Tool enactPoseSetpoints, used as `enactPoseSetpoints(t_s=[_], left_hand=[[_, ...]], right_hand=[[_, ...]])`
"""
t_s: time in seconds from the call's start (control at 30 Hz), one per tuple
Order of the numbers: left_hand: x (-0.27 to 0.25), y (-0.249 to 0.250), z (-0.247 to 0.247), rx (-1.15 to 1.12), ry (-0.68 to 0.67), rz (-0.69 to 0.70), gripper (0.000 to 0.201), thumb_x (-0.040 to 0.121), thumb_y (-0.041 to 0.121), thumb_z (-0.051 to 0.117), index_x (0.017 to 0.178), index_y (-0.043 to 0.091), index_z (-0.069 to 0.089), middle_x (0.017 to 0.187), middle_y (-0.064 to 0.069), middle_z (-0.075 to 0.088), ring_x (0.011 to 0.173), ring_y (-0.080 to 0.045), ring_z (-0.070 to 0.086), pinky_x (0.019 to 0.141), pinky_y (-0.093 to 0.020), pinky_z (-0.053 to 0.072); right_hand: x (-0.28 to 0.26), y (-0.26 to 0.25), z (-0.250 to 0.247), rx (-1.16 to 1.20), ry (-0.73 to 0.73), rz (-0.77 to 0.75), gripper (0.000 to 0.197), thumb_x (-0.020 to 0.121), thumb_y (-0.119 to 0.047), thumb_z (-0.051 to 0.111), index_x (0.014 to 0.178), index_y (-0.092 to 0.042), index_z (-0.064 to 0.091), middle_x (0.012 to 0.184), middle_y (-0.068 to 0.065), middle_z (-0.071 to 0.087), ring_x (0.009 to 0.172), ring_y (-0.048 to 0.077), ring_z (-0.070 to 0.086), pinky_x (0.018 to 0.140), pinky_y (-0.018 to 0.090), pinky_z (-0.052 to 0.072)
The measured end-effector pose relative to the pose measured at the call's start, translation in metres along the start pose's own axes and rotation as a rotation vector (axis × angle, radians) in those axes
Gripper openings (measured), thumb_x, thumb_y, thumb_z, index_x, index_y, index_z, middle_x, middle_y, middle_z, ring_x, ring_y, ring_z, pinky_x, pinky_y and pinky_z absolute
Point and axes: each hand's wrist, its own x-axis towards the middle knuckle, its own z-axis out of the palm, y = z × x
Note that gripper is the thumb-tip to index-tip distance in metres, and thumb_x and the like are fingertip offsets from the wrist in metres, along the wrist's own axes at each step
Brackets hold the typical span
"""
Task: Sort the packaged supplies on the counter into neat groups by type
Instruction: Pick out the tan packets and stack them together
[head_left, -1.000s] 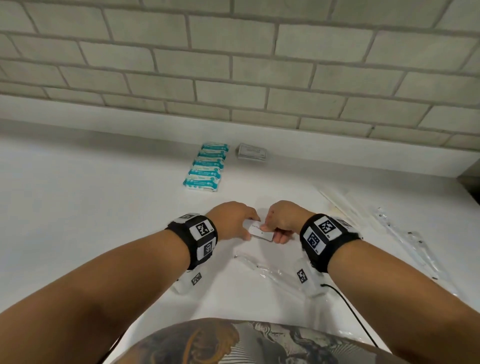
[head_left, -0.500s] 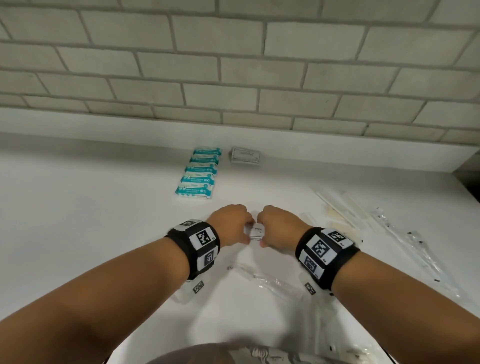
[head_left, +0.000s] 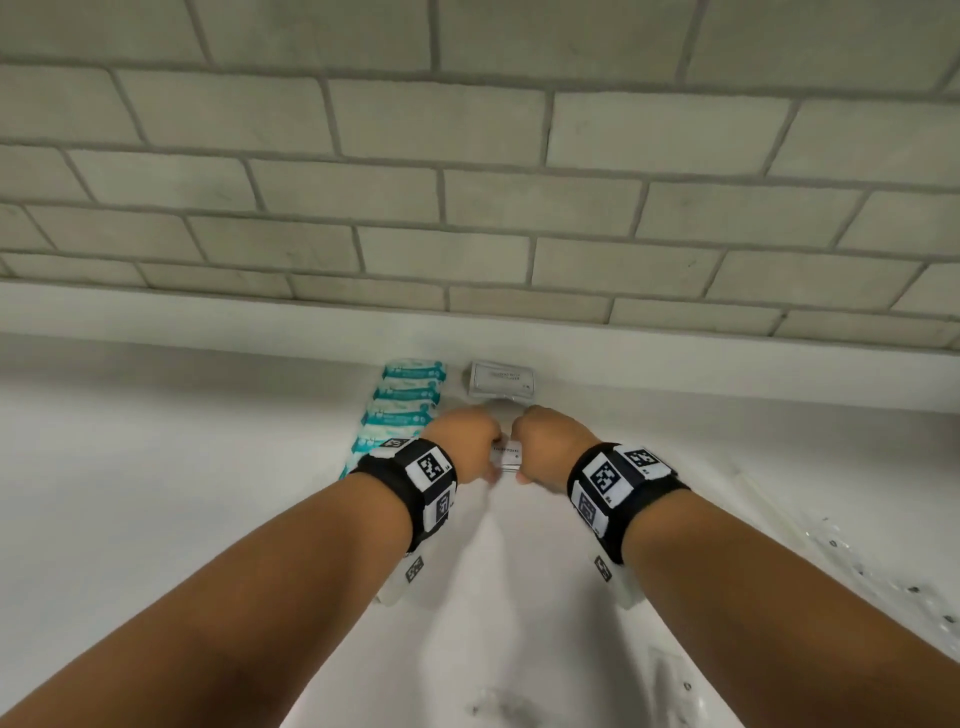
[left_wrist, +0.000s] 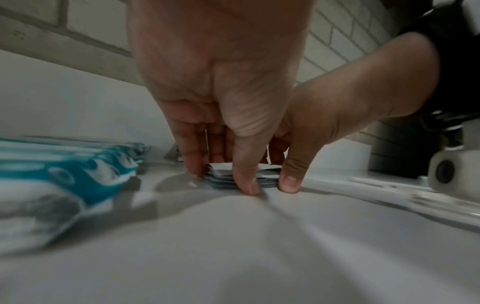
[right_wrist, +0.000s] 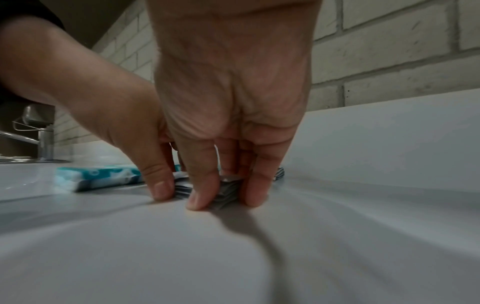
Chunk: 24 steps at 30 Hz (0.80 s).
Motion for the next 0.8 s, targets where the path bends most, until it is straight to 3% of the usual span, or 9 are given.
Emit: enactPoseSetpoints(t_s=[0.13, 0.23, 0.4, 0.5, 0.67, 0.8], left_hand=[[0.028, -0.017, -0.01, -0.018, -0.022, -0.013, 0.032, 0.076, 0.031, 0.073, 0.097, 0.009, 0.069, 0.096, -0.009, 0.065, 0.088, -0.027, 0.063, 0.074, -0.031, 0.05], [0.039, -0.023, -0.015, -0.015, -0.037, -0.007, 0.038, 0.078, 0.033, 0.072, 0.104, 0.006, 0.068, 0.099, -0.009, 0.064, 0.089, -0.027, 0.063, 0.072, -0.03, 0.047], [0.045, -0.028, -0.015, -0.031, -0.054, 0.017, 0.036, 0.072, 0.031, 0.072, 0.097, 0.006, 0.066, 0.088, -0.005, 0.06, 0.081, -0.026, 0.063, 0.064, -0.028, 0.047], [0.044, -0.028, -0.017, -0.002, -0.048, 0.022, 0.036, 0.075, 0.032, 0.071, 0.1, 0.006, 0.066, 0.099, -0.008, 0.06, 0.088, -0.026, 0.061, 0.065, -0.026, 0.04], [0.04, -0.027, -0.017, -0.027, -0.041, -0.001, 0.04, 0.076, 0.032, 0.071, 0.106, 0.006, 0.066, 0.103, -0.009, 0.064, 0.092, -0.026, 0.064, 0.066, -0.024, 0.042], [0.03, -0.029, -0.015, -0.052, 0.023, -0.079, 0.061, 0.075, 0.035, 0.074, 0.127, 0.011, 0.052, 0.124, -0.008, 0.05, 0.106, -0.026, 0.056, 0.083, -0.03, 0.046]], right_hand=[[0.034, 0.002, -0.01, -0.001, -0.006, 0.0, 0.044, 0.079, -0.018, 0.075, 0.12, -0.006, 0.063, 0.12, 0.012, 0.062, 0.106, 0.028, 0.063, 0.083, 0.031, 0.048], [0.045, 0.004, -0.014, -0.022, -0.025, -0.014, 0.045, 0.08, -0.022, 0.074, 0.121, -0.006, 0.062, 0.12, 0.012, 0.061, 0.104, 0.029, 0.063, 0.083, 0.033, 0.049], [0.046, 0.007, -0.013, 0.013, -0.028, 0.003, 0.042, 0.073, -0.02, 0.075, 0.112, -0.008, 0.065, 0.106, 0.008, 0.066, 0.086, 0.024, 0.065, 0.069, 0.028, 0.05], [0.047, 0.007, -0.012, 0.001, -0.017, 0.0, 0.041, 0.072, -0.02, 0.071, 0.111, -0.008, 0.064, 0.105, 0.01, 0.064, 0.075, 0.023, 0.057, 0.062, 0.027, 0.043], [0.045, 0.008, -0.01, 0.054, -0.003, 0.041, 0.058, 0.07, -0.02, 0.075, 0.122, -0.009, 0.055, 0.114, 0.01, 0.06, 0.087, 0.025, 0.061, 0.067, 0.028, 0.046], [0.035, 0.015, -0.009, 0.237, 0.02, 0.113, 0.086, 0.063, -0.018, 0.082, 0.134, -0.011, 0.033, 0.12, 0.011, 0.049, 0.101, 0.031, 0.059, 0.076, 0.035, 0.051]])
